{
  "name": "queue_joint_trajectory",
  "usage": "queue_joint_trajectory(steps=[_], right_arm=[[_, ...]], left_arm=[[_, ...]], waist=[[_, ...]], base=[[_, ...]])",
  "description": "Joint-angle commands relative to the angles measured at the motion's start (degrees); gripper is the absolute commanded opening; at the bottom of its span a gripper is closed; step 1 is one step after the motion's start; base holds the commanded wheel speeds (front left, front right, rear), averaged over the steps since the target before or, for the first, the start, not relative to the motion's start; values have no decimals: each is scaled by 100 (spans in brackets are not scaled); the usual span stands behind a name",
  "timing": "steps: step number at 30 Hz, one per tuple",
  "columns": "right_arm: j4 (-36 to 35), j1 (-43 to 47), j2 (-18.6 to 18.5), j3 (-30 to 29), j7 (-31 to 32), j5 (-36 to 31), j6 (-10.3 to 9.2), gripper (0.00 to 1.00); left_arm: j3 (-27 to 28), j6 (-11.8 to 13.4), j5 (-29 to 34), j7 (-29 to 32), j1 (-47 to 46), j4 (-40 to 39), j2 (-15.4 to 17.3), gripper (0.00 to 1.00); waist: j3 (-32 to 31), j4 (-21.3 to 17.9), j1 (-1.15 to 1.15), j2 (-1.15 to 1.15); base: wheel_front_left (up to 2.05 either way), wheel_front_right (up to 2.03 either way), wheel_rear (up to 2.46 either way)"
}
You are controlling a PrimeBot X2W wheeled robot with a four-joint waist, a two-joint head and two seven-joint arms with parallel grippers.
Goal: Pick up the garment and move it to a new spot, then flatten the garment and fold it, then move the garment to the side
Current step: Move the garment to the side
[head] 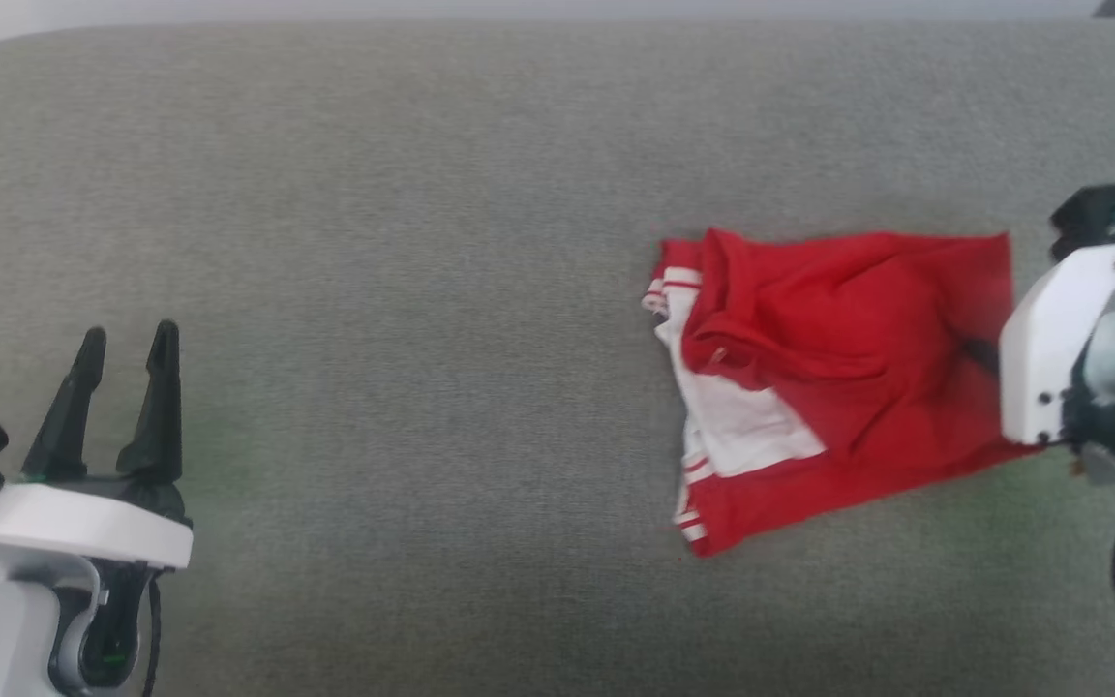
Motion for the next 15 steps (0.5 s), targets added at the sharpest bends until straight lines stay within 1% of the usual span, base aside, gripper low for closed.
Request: queue_joint_trajectory(steps=[1,8,12,15], right_arm=[[-45,-76,-39,-28,-54,-68,-4,0],[-46,-442,-379,-285,-268,-170,-4,0],[26,-696,-598,-461,-516,-319,-4,0],[46,-847,-664,-581,-710,-450,-4,0]], left_arm=[[-7,-19,13,-33,-75,-34,9,100],[-213,-19,-23,-33,-344,-212,134,100],[-426,-19,36,-32,-585,-300,229,100],[-547,-19,43,-30,-743,-364,294,100]], waist=[[71,-93,0,0],[318,-505,0,0],[511,-787,0,0],[649,-945,0,0]], base=[[0,0,0],[0,0,0],[0,0,0],[0,0,0]])
